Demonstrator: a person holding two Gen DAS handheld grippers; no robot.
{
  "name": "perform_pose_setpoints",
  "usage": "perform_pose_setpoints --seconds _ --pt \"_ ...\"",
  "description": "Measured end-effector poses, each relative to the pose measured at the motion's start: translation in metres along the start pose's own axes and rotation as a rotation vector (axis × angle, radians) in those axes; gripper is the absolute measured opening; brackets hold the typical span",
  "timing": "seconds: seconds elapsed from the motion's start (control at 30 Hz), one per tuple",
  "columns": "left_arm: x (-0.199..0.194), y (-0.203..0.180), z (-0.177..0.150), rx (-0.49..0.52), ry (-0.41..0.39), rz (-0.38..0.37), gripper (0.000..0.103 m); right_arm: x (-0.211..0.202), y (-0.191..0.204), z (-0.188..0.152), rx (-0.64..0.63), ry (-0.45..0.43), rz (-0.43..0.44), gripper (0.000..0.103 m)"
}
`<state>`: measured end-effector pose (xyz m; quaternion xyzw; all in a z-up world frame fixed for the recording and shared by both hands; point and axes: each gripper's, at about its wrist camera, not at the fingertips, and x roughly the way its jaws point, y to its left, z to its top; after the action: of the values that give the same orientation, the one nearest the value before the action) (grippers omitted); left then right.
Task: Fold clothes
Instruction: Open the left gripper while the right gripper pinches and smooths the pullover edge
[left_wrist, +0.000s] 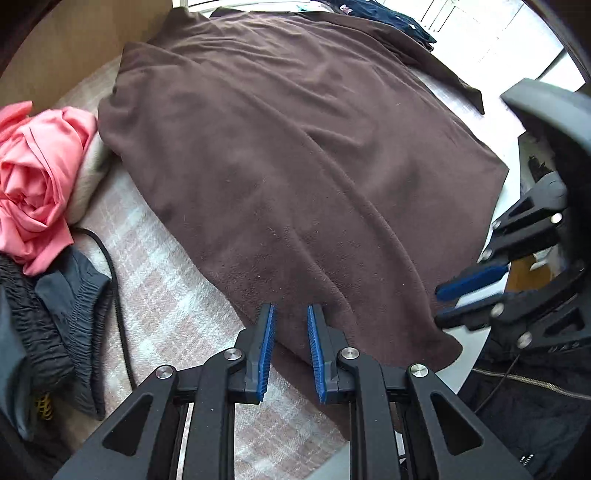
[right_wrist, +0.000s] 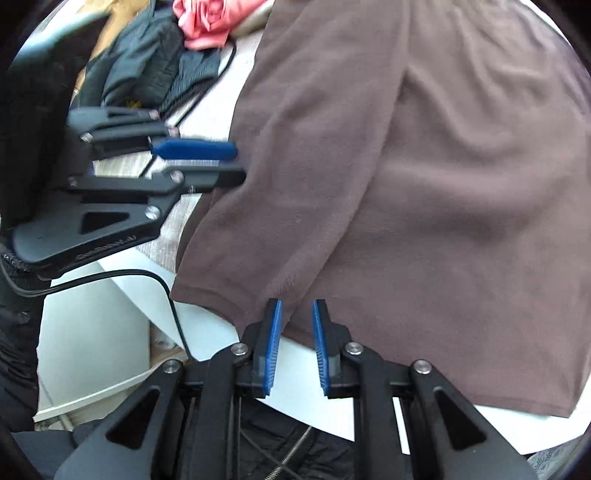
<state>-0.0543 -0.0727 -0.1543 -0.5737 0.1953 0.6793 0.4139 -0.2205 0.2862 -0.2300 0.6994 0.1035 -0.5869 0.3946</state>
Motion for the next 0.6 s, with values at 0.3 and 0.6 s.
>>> perform_pose_setpoints --seconds 0.3,0.6 --pt "0.011 -0.002 0.008 0.030 0.011 -0.013 0.018 -0.004 -0.006 0.008 -0.029 0.029 -0.039 0.018" --pt "0.012 0.006 0.008 0.050 0.009 -0.038 0.018 -0.014 -0.013 0.014 -0.013 0.072 -0.041 0.006"
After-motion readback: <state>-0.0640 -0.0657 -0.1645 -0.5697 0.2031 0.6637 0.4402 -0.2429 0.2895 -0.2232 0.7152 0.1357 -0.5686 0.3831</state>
